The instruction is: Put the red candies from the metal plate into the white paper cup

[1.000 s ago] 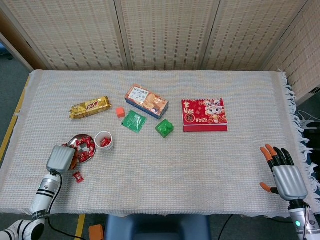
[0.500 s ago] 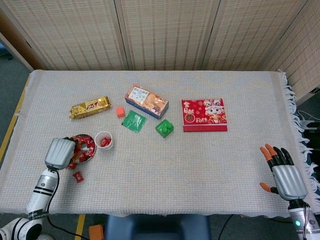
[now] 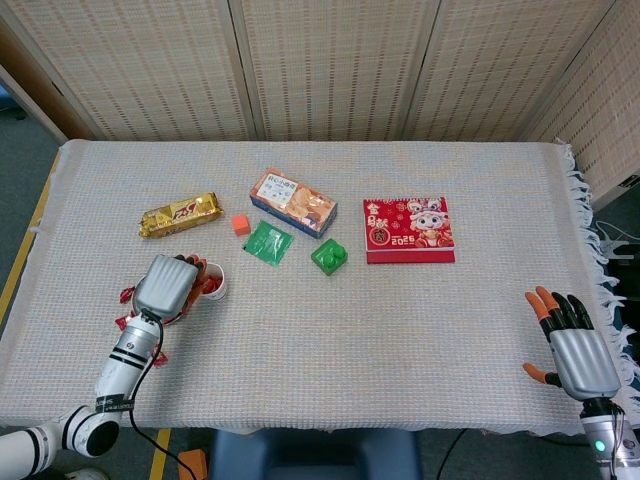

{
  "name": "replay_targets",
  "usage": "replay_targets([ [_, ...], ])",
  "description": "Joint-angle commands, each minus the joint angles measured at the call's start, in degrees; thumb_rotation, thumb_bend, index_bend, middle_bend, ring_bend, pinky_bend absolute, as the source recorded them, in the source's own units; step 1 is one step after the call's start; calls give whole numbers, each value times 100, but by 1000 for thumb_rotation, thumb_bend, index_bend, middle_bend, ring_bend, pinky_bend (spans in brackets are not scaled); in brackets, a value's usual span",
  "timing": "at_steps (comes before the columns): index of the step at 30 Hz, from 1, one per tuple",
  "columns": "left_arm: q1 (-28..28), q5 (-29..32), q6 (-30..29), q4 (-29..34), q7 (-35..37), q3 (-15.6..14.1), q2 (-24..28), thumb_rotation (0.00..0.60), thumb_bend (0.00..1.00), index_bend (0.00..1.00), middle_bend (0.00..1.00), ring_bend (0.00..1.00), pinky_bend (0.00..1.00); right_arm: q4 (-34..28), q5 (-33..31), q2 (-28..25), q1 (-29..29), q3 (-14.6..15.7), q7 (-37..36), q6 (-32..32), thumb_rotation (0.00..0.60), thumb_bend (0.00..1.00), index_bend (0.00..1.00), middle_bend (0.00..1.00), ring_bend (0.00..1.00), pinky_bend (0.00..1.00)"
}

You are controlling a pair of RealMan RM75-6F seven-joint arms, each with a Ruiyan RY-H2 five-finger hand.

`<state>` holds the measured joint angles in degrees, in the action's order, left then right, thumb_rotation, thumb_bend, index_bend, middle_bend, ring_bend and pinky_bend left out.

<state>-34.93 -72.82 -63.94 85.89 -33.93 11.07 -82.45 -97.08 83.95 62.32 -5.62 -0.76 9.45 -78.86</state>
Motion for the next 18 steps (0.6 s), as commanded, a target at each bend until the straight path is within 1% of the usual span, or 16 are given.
replay_targets([
  [1, -58, 62, 75, -174, -39, -75, -138, 600, 387, 603, 622, 588, 995, 2, 2, -3, 3, 0, -8, -3, 600, 24, 0, 0, 0, 0],
  [7, -102, 6, 41, -290, -54, -172, -281, 600, 386, 587, 608, 589, 993, -4, 18, 0, -2, 0, -11, -2, 600, 24, 0, 0, 0, 0],
  [12, -165, 89, 139, -408, -117, -221, -383, 600, 384, 543, 573, 587, 975, -7, 27, 4, -13, 9, 2, 24, 600, 24, 0, 0, 0, 0],
  [15, -206, 102, 155, -535, -105, -223, -461, 600, 384, 528, 559, 561, 954, -13, 31, -3, -3, 8, -5, 5, 600, 24, 0, 0, 0, 0],
  [18, -229, 101, 153, -606, -56, -223, -503, 600, 385, 487, 510, 510, 944, -17, 35, -12, 12, 6, -18, -24, 600, 24, 0, 0, 0, 0],
])
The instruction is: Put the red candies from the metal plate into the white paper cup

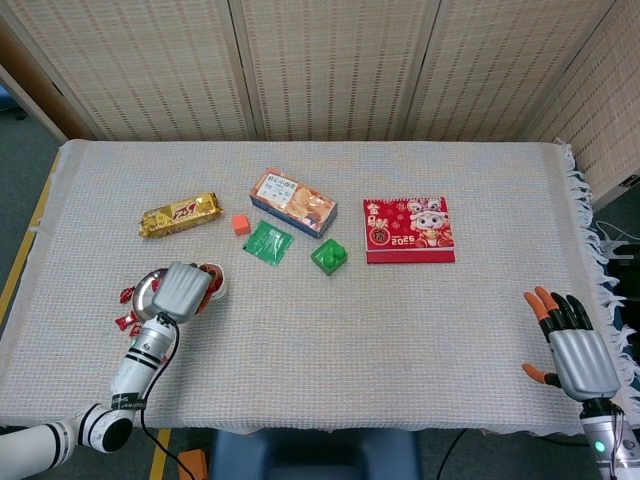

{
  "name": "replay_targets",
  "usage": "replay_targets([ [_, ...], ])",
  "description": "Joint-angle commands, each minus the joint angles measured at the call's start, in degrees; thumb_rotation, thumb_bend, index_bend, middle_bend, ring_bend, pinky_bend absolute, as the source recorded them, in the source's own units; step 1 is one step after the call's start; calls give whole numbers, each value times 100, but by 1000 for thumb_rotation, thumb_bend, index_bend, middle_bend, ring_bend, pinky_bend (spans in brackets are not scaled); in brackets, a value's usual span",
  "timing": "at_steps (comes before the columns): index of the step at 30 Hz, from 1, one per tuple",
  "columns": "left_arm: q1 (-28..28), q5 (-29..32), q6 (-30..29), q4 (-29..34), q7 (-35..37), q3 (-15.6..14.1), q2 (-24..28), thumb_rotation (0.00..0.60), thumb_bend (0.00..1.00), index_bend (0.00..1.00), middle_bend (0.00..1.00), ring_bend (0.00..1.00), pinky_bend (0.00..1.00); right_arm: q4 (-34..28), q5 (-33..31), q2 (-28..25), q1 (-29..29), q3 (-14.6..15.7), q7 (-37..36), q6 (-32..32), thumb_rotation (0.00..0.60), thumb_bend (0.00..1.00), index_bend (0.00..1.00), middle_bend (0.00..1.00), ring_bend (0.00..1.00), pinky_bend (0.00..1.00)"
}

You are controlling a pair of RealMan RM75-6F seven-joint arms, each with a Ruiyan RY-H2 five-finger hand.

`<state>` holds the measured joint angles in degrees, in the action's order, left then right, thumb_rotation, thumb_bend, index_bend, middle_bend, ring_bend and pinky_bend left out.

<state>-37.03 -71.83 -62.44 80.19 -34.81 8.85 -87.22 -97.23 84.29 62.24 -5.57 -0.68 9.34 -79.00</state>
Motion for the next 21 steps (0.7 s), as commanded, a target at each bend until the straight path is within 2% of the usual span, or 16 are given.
replay_targets([
  [1, -26, -4, 2, -43, 47, -4, -25, 600, 386, 464, 487, 487, 942, 0, 0, -5, 9, -3, -8, -16, 600, 24, 0, 0, 0, 0],
  [6, -41, -20, 2, 9, 113, -22, 18, 600, 382, 349, 385, 389, 935, 1, 1, -13, 17, -7, -25, -29, 600, 24, 0, 0, 0, 0],
  [14, -34, -65, -63, 118, 161, -59, 90, 600, 375, 316, 372, 383, 937, -1, -3, -10, 12, -9, -19, -15, 600, 24, 0, 0, 0, 0],
  [18, -20, -74, -59, 166, 222, -99, 112, 600, 375, 285, 341, 411, 948, -4, -7, -5, 11, -9, -9, -10, 600, 23, 0, 0, 0, 0],
  [21, -30, -154, -88, 102, 301, -117, 85, 600, 377, 254, 310, 355, 949, -10, -4, -3, 11, -7, 1, -8, 600, 24, 0, 0, 0, 0],
])
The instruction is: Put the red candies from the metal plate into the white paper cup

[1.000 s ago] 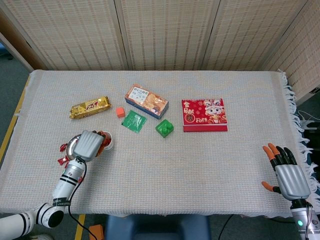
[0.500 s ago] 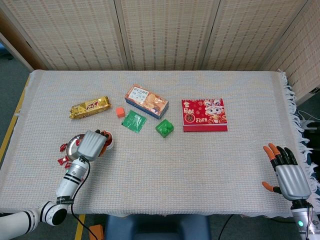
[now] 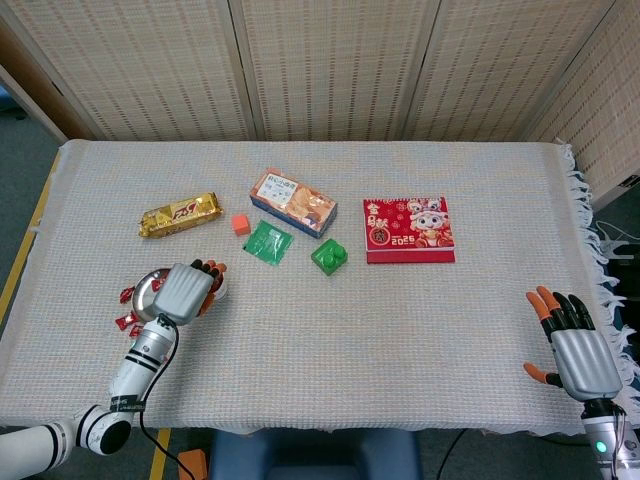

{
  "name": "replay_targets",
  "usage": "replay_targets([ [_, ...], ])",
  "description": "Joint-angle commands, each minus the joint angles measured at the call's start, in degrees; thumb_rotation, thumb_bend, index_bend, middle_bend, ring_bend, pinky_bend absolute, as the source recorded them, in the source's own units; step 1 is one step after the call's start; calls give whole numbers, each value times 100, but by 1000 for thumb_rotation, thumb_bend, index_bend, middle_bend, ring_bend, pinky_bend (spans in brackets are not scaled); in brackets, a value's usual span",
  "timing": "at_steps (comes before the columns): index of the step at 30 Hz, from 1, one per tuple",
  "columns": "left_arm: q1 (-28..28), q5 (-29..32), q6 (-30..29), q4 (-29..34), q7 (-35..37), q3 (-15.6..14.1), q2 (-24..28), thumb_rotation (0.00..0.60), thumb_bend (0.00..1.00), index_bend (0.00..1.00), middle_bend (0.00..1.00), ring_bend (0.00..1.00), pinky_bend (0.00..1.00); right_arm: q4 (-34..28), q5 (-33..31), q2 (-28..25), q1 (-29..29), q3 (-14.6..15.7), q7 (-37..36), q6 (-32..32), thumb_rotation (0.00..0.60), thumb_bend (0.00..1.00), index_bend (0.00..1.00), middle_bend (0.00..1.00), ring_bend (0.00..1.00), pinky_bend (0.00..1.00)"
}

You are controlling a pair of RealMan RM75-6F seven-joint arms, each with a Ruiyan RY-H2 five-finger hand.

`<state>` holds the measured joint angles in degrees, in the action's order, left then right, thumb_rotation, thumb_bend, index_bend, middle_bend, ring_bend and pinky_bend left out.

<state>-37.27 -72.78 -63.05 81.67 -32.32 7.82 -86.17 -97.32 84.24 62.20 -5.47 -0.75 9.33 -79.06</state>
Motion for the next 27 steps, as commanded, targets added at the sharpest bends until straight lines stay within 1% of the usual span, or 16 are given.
replay_targets([
  [1, -2, -96, -49, -63, 101, -20, -32, 600, 377, 253, 309, 342, 950, -2, 1, 1, 3, -3, 3, -10, 600, 24, 0, 0, 0, 0],
  [7, 27, -237, -114, -68, 265, -79, -13, 600, 375, 249, 310, 331, 954, 4, -12, -2, 5, -6, 4, -5, 600, 24, 0, 0, 0, 0],
  [10, 54, -328, -206, -21, 340, -87, 19, 600, 376, 228, 300, 329, 954, -1, -13, 1, 6, -8, 12, -9, 600, 24, 0, 0, 0, 0],
  [14, 148, -483, -381, 157, 471, -134, 156, 600, 370, 148, 211, 326, 949, -4, 2, 2, 9, -2, 18, -15, 600, 24, 0, 0, 0, 0],
  [16, 258, -588, -546, 300, 567, -186, 278, 600, 369, 127, 180, 326, 947, -10, 8, -2, 12, 4, 17, -17, 600, 24, 0, 0, 0, 0],
  [20, 593, -810, -922, 481, 847, -406, 522, 600, 371, 121, 158, 332, 946, -19, 55, -16, 39, 14, -8, -76, 600, 23, 0, 0, 0, 0],
  [23, 901, -943, -1179, 463, 1077, -639, 637, 600, 369, 145, 170, 398, 949, -26, 94, -25, 52, 25, -25, -107, 600, 23, 0, 0, 0, 0],
  [24, 1026, -984, -1267, 434, 1167, -736, 664, 600, 368, 164, 183, 427, 951, -32, 108, -28, 55, 30, -28, -113, 600, 24, 0, 0, 0, 0],
  [27, 1342, -1039, -1464, 262, 1325, -960, 678, 600, 368, 204, 229, 472, 954, -37, 135, -29, 59, 42, -30, -116, 600, 24, 0, 0, 0, 0],
])
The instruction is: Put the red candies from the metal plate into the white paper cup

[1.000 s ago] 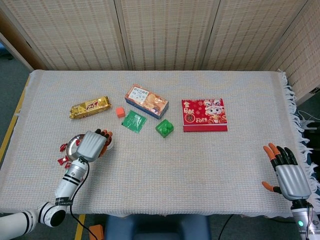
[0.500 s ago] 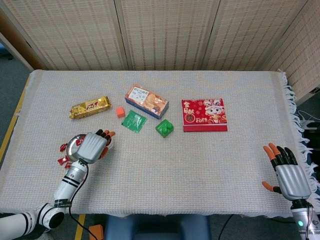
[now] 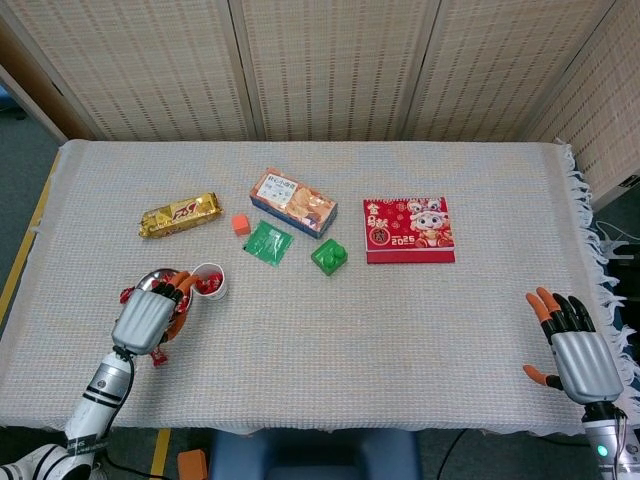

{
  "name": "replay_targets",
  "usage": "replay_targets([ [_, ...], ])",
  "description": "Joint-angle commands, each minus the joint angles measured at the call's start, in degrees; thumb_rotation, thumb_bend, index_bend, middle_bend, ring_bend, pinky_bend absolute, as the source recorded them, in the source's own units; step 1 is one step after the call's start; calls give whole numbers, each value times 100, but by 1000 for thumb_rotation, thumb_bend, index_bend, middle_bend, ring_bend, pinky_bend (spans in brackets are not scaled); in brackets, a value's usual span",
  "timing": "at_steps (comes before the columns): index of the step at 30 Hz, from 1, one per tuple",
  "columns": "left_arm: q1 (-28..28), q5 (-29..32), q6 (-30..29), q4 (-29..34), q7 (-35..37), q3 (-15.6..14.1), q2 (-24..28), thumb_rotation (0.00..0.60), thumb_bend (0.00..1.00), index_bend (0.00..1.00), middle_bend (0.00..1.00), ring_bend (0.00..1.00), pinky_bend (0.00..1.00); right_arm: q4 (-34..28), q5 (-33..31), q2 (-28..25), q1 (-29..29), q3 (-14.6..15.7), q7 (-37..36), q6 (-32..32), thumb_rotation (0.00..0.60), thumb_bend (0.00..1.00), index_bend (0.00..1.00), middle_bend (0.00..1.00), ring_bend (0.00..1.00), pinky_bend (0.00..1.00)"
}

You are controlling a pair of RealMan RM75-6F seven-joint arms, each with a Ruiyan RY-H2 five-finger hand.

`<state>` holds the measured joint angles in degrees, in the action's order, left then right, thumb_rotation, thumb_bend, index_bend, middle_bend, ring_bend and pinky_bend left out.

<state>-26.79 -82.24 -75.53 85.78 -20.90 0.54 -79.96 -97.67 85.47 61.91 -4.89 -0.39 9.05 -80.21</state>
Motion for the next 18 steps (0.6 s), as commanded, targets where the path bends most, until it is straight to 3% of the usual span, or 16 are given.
replay_targets([
  [1, 385, -76, -258, -227, 192, -283, 53, 600, 368, 211, 239, 481, 955, -2, 17, 0, 2, 8, -2, -1, 600, 24, 0, 0, 0, 0],
  [8, 902, 564, -180, -964, 460, -260, -159, 600, 363, 226, 281, 568, 973, -4, 27, 16, -10, 17, 37, 31, 600, 24, 0, 0, 0, 0],
  [18, 890, 1156, 419, -1624, 516, 103, -587, 600, 350, 185, 286, 627, 1000, -11, 4, 57, -32, 14, 120, 78, 600, 24, 0, 0, 0, 0],
])
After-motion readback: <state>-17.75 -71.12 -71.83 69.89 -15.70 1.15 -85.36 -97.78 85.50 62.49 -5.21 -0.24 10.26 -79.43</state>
